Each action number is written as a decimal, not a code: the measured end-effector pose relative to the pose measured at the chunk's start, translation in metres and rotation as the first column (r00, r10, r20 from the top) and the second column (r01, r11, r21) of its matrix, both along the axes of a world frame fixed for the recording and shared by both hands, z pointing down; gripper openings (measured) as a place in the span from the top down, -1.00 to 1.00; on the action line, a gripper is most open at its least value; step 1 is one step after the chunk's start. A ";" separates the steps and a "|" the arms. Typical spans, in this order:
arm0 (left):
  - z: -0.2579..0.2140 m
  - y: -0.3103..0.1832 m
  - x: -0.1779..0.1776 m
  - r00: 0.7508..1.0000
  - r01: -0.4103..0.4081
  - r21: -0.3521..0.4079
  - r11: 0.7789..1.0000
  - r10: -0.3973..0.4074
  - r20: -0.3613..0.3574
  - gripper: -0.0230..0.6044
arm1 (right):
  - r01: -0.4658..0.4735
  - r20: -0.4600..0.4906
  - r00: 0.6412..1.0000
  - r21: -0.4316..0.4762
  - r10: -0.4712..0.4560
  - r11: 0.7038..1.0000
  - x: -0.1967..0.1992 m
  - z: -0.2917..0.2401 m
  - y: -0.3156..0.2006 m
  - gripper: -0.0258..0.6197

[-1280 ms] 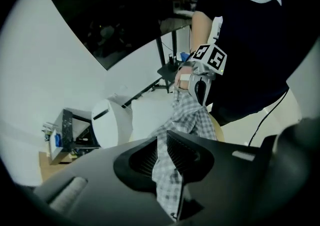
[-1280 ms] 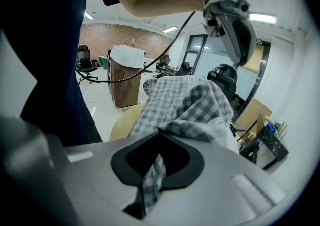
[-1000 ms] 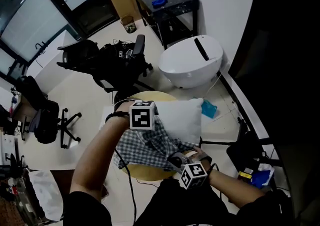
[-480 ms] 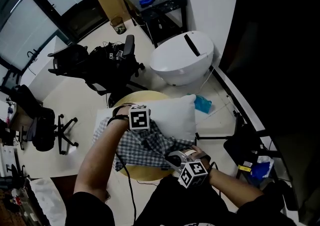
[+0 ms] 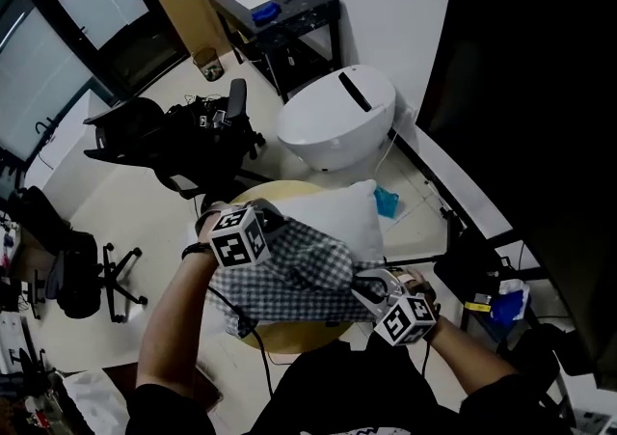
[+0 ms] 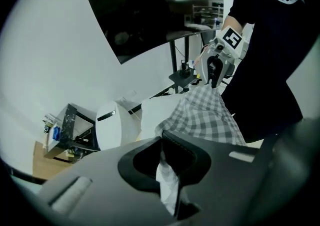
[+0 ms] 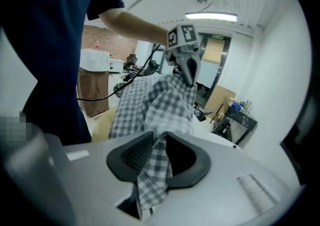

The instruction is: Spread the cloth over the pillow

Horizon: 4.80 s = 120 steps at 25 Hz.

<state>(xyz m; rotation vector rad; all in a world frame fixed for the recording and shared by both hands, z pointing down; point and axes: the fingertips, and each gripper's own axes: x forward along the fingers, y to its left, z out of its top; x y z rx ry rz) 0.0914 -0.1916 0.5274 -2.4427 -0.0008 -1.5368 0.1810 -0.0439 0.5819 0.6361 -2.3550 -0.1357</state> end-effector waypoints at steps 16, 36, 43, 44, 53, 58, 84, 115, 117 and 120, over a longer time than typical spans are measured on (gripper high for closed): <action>-0.028 0.053 -0.096 0.999 0.014 0.032 0.999 -0.016 0.049 0.93 | -0.259 0.041 0.962 -0.162 0.269 0.952 0.060 0.017 -0.033 0.57; -0.001 0.106 -0.129 0.976 0.204 -0.068 0.977 -0.198 0.094 0.93 | 0.235 0.064 0.972 -0.323 -0.227 0.917 -0.013 0.049 -0.053 0.48; -0.001 0.090 -0.126 0.974 0.213 -0.041 0.976 -0.208 0.092 0.93 | 0.192 0.044 0.981 -0.239 -0.187 0.952 -0.004 0.034 -0.062 0.88; -0.002 0.083 -0.124 0.974 0.214 -0.026 0.977 -0.211 0.087 0.93 | 0.161 0.041 0.987 -0.225 -0.155 0.961 0.003 0.029 -0.068 0.88; 0.001 0.006 -0.088 0.969 0.243 0.102 0.965 -0.245 0.009 0.93 | -0.114 -0.033 0.993 -0.122 0.111 0.986 0.090 -0.002 -0.149 0.88; 0.016 -0.044 -0.067 0.962 0.271 0.129 0.954 -0.273 -0.001 0.93 | -0.208 -0.091 0.975 -0.073 0.201 0.975 0.115 -0.016 -0.196 0.88; 0.133 -0.160 -0.055 0.878 0.436 -0.067 0.897 -0.408 0.253 0.93 | -0.285 -0.372 0.911 -0.254 0.179 0.924 0.129 0.119 -0.313 0.88; 0.001 -0.103 -0.141 0.841 0.540 0.207 0.815 -0.531 -0.104 0.57 | -0.424 -0.049 0.906 -0.094 0.421 0.901 0.112 0.011 -0.229 0.33; -0.009 -0.082 -0.162 0.827 0.562 0.212 0.799 -0.546 -0.137 0.57 | -0.418 -0.009 0.908 -0.068 0.419 0.906 0.096 -0.008 -0.210 0.33; -0.016 -0.046 -0.193 0.806 0.591 0.200 0.781 -0.565 -0.176 0.57 | -0.399 0.064 0.914 -0.039 0.400 0.916 0.065 -0.039 -0.181 0.33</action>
